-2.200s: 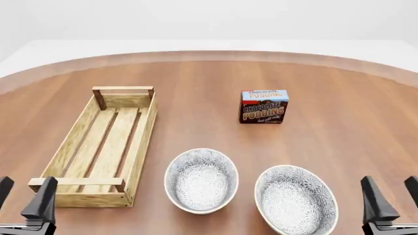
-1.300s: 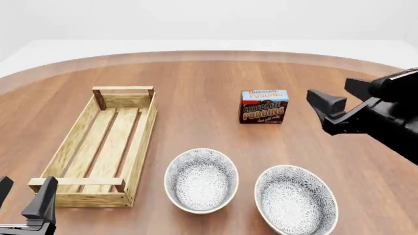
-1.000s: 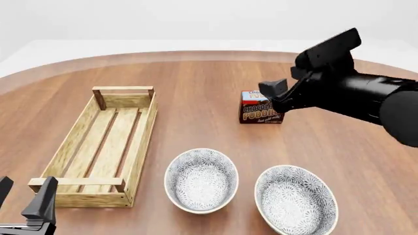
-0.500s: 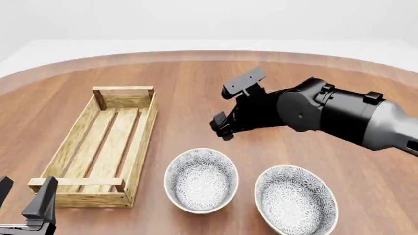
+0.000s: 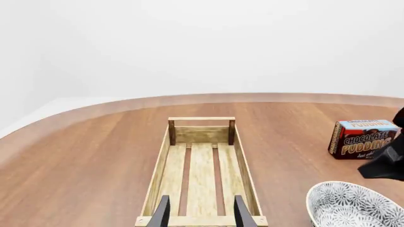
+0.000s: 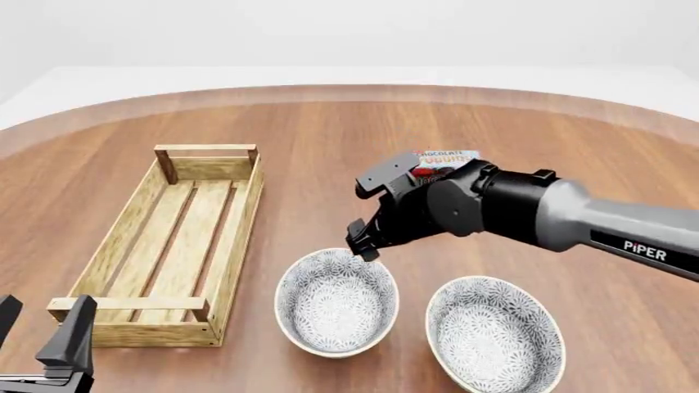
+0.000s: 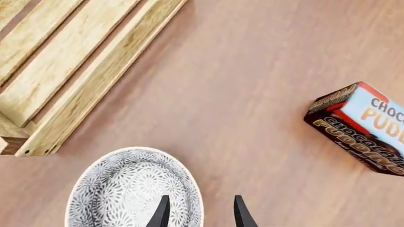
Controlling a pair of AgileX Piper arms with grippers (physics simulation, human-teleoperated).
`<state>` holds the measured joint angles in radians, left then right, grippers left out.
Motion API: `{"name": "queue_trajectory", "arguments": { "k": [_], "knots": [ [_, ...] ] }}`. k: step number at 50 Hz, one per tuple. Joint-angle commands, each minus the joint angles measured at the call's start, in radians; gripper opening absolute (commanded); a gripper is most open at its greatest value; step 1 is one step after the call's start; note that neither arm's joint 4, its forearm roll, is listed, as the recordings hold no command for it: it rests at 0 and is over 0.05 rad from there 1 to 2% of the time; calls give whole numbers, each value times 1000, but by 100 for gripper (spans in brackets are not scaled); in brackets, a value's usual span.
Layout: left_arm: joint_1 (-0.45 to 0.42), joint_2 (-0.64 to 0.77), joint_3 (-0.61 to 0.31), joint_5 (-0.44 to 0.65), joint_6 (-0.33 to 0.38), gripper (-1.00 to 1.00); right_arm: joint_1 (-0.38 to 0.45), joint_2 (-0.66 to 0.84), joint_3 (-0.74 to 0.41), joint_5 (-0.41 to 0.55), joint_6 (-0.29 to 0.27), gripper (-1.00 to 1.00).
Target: Stack the left bowl on the right bowl and place them in the tray.
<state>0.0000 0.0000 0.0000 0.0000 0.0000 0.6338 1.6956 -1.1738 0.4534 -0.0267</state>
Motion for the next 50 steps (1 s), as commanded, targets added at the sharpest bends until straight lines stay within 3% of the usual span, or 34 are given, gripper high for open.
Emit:
{"name": "queue_trajectory", "arguments": {
  "k": [1, 50],
  "knots": [
    [0, 0, 0, 0, 0, 100, -7, 49, 24, -34, 3, 100],
    [0, 0, 0, 0, 0, 100, 32, 173, 80, -140, 45, 100]
  ]
}}
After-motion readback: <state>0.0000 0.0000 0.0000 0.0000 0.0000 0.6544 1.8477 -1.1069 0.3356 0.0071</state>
